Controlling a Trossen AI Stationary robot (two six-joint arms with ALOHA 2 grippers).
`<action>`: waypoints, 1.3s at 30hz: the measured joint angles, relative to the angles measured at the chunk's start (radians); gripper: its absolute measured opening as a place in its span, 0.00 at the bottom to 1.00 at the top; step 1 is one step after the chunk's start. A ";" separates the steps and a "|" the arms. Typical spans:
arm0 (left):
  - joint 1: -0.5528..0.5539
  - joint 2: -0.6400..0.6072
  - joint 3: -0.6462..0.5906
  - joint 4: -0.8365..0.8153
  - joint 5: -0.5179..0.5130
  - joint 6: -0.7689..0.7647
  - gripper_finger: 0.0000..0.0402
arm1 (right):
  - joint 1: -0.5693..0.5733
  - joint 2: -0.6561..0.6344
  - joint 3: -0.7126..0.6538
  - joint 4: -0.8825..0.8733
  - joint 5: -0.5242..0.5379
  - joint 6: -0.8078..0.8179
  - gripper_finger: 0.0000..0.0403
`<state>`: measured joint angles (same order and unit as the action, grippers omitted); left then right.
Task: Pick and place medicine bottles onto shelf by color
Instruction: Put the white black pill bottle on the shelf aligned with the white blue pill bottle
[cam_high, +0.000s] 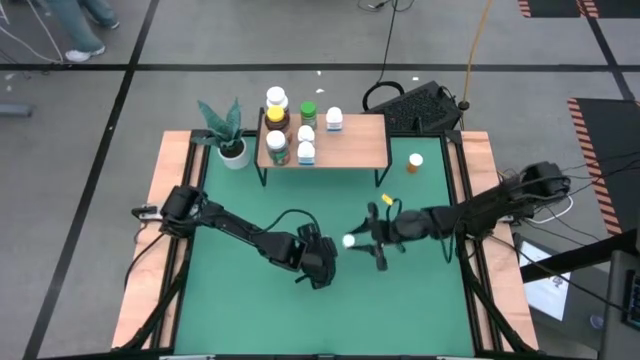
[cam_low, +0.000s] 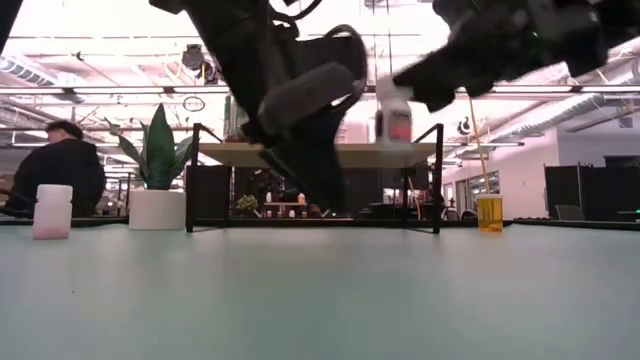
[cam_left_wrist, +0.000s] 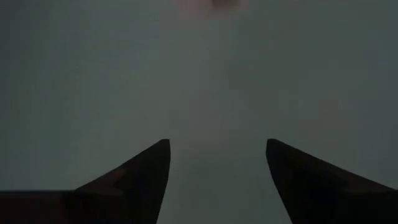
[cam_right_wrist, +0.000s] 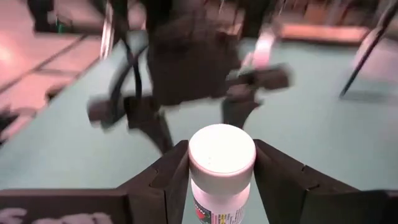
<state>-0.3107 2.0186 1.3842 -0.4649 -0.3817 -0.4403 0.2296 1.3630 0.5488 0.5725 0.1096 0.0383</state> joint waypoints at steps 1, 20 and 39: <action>0.000 -0.006 0.000 -0.031 -0.021 -0.010 0.67 | -0.025 -0.026 0.001 -0.001 -0.002 -0.020 0.38; 0.011 -0.053 -0.330 0.345 -0.064 0.118 0.68 | -0.660 0.057 0.528 -0.453 -0.232 -0.242 0.38; 0.042 -0.153 -0.487 0.508 -0.027 0.113 0.68 | -0.819 0.284 0.626 -0.417 -0.379 -0.192 0.38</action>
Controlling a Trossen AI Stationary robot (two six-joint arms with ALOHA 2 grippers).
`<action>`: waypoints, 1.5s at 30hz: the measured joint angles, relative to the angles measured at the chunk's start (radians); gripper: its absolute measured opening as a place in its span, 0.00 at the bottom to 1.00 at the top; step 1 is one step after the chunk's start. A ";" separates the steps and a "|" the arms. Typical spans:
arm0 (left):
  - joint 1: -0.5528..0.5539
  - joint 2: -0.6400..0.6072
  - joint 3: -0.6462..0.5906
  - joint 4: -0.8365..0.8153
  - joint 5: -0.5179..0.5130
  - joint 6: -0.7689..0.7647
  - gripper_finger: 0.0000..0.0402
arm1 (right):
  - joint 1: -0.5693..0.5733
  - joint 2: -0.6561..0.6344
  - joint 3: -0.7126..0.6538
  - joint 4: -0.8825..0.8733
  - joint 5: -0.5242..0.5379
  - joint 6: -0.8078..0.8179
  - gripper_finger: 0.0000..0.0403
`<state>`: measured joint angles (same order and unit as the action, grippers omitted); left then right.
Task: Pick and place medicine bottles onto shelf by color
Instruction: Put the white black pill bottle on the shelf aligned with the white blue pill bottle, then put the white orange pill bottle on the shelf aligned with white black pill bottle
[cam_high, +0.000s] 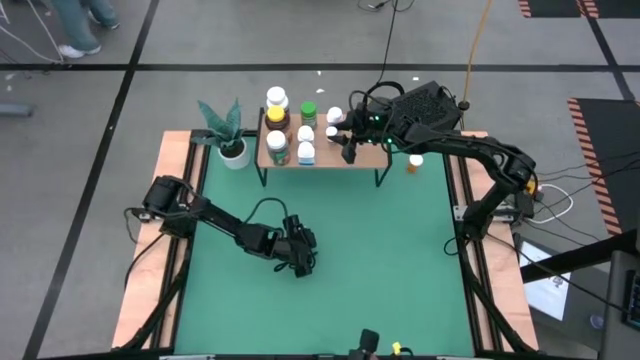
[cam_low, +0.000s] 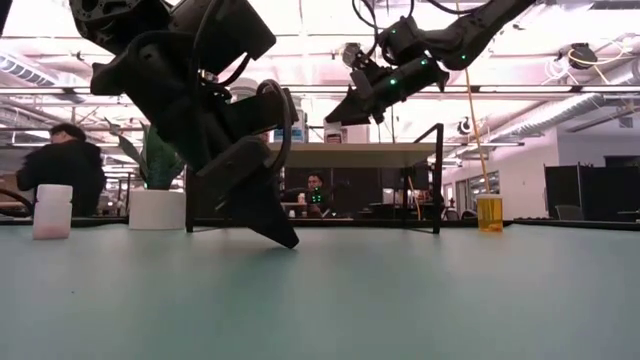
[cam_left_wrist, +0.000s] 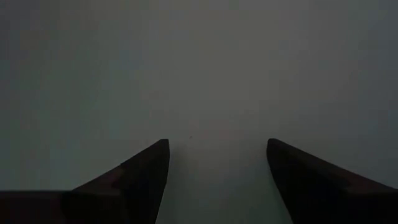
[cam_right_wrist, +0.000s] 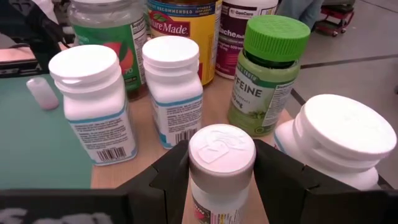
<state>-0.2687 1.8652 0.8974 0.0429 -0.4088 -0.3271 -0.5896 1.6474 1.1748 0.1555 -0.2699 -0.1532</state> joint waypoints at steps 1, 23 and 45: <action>0.000 0.000 0.000 0.001 0.000 0.000 0.68 | 0.000 -0.003 0.000 -0.003 0.000 0.004 0.38; 0.000 0.000 0.002 -0.011 -0.001 -0.014 0.68 | 0.002 -0.093 -0.002 -0.093 0.005 0.009 0.56; 0.016 0.000 0.001 0.101 -0.044 0.016 0.68 | -0.012 -0.594 -0.006 -1.075 0.593 0.166 0.56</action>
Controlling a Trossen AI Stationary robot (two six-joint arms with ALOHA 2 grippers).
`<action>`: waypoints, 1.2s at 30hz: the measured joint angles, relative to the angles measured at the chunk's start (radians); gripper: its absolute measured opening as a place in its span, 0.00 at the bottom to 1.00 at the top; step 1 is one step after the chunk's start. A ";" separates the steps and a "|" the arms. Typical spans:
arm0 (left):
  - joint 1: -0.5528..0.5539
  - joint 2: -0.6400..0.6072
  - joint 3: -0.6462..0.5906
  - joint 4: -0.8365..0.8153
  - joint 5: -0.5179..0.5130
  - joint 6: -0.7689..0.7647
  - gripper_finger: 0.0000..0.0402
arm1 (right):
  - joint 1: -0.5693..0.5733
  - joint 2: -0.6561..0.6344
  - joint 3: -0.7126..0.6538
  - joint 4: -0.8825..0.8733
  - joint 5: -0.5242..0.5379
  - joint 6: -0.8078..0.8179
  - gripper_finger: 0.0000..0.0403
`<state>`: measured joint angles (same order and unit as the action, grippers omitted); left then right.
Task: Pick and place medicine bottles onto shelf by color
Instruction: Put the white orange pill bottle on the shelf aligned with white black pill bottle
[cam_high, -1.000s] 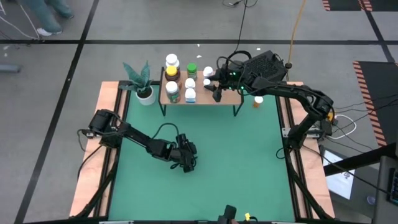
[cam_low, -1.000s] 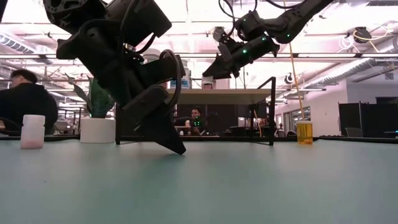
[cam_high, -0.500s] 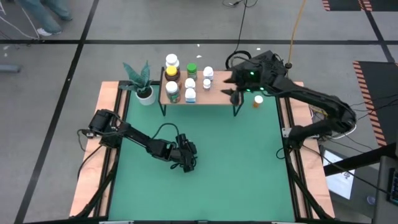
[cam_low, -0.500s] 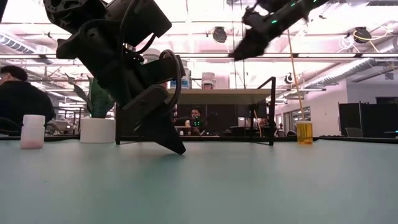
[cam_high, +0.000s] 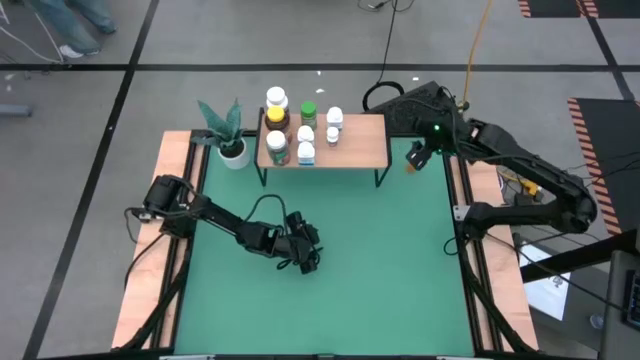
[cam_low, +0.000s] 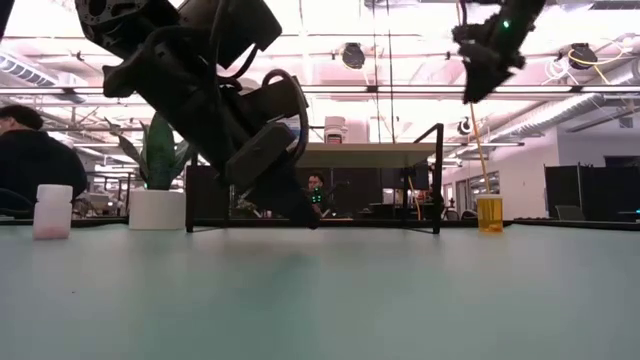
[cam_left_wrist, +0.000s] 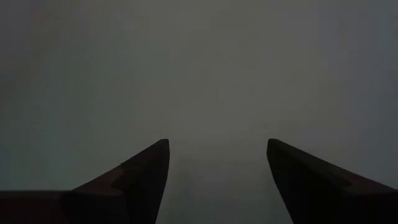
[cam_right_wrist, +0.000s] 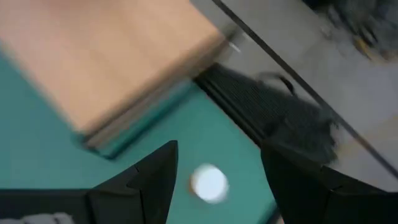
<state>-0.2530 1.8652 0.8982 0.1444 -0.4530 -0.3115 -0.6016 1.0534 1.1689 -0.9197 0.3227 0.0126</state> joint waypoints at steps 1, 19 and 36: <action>0.002 0.000 0.000 0.001 0.000 0.000 0.68 | -0.013 0.002 -0.008 -0.017 0.017 0.008 0.56; 0.011 0.000 0.000 0.002 0.009 -0.009 0.68 | -0.291 0.145 -0.344 0.240 -0.246 -0.050 0.68; 0.011 0.000 0.000 0.003 0.012 -0.011 0.68 | -0.329 0.276 -0.369 0.350 -0.276 -0.078 0.76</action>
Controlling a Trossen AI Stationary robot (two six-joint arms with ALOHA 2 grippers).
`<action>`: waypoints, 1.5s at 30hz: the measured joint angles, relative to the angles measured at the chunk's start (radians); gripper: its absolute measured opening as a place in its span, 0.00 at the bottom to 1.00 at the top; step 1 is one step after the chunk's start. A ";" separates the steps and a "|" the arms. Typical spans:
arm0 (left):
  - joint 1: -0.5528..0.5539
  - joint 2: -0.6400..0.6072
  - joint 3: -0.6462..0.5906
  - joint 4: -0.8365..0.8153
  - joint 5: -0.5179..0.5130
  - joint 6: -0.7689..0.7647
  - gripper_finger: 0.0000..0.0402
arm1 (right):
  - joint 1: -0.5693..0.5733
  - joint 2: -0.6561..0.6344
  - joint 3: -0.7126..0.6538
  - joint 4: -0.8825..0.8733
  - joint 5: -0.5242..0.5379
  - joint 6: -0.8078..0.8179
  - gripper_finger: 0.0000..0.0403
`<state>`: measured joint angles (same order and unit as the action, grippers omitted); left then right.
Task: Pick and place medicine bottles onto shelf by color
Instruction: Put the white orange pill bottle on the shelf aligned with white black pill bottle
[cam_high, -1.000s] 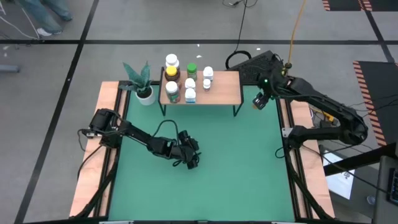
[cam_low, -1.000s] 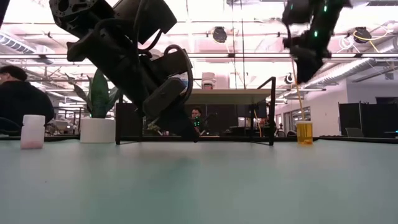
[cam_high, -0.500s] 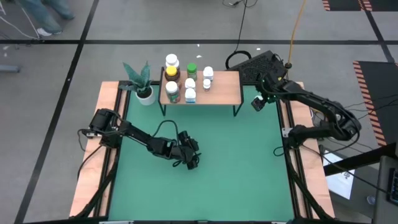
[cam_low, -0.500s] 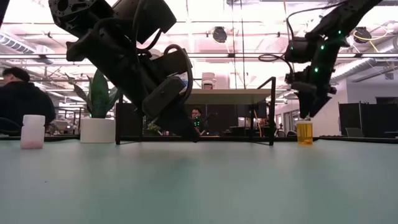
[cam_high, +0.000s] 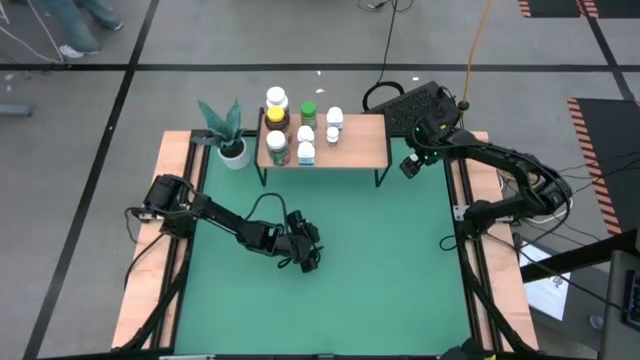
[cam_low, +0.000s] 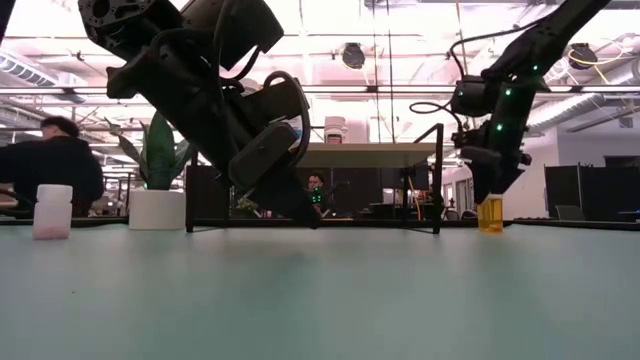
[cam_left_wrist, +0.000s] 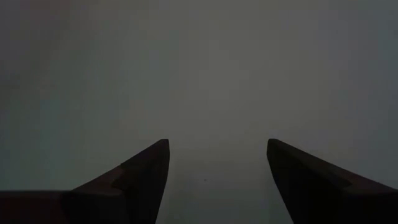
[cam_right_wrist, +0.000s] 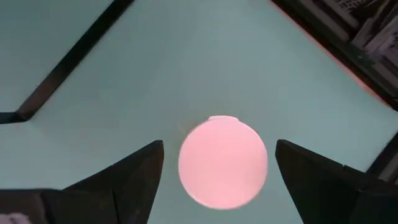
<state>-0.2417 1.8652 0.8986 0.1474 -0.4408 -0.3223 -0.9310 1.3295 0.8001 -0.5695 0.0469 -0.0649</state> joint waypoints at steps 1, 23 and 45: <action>0.000 0.000 0.000 0.000 0.000 0.000 0.68 | 0.000 0.010 0.000 0.006 0.000 0.000 0.76; 0.000 0.000 0.000 -0.001 0.001 -0.013 0.68 | 0.001 -0.071 0.000 -0.024 0.007 0.011 0.53; 0.021 -0.001 0.001 0.031 -0.001 0.004 0.68 | 0.261 -0.152 0.573 -0.460 0.009 0.118 0.51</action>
<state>-0.2211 1.8641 0.8993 0.1786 -0.4416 -0.3185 -0.6700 1.1773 1.3730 -1.0290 0.0555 0.0529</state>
